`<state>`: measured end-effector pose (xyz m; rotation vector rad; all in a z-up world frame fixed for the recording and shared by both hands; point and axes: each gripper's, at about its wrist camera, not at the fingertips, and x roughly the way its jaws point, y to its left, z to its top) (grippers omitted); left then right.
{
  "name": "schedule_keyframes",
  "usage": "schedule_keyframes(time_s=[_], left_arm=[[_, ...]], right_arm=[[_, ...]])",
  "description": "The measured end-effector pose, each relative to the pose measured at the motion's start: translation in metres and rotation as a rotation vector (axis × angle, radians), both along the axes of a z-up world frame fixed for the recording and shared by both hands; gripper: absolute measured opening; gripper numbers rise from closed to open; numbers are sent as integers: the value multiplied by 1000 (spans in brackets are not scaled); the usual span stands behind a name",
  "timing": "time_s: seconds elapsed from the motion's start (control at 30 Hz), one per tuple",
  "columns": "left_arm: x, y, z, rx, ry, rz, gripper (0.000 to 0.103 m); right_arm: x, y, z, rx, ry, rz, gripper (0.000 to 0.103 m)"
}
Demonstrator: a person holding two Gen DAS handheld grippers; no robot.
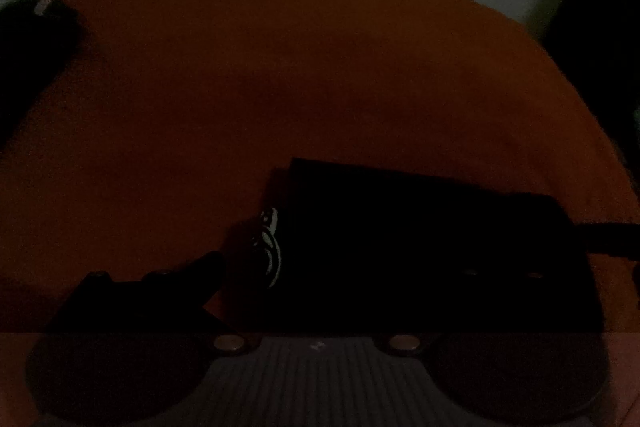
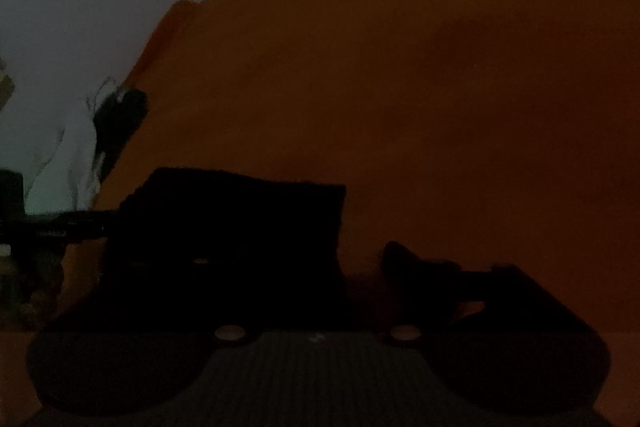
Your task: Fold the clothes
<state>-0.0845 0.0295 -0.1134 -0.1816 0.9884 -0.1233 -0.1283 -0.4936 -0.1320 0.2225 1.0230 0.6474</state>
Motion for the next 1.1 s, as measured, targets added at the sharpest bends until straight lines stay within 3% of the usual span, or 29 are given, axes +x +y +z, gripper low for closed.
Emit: schedule_keyframes(time_s=[0.07,0.23,0.3,0.37,0.43,0.5,0.67,0.97,1.1], left_arm=[[7,-3,-6,6,13,5,98],[14,-14,-9,6,12,3,97],[17,-20,-9,15,5,-25,85],[20,-26,-9,38,10,-26,82],[21,-27,-8,40,4,-17,66],[22,-25,-6,27,-8,-2,43],[30,-19,0,-26,-18,-3,21],[68,-24,24,-58,-10,-18,17],[85,-28,50,-48,-44,-38,17]], right_arm=[[1,4,-6,-28,-37,-15,76],[-1,15,-10,10,-47,1,75],[-1,19,-8,32,-45,28,66],[-3,31,-9,38,-50,63,61],[-5,38,-9,14,-62,65,50],[-2,35,-10,34,-44,40,31],[6,26,-8,62,-20,20,16],[18,29,34,41,-137,-13,11],[31,30,60,30,-181,-23,11]])
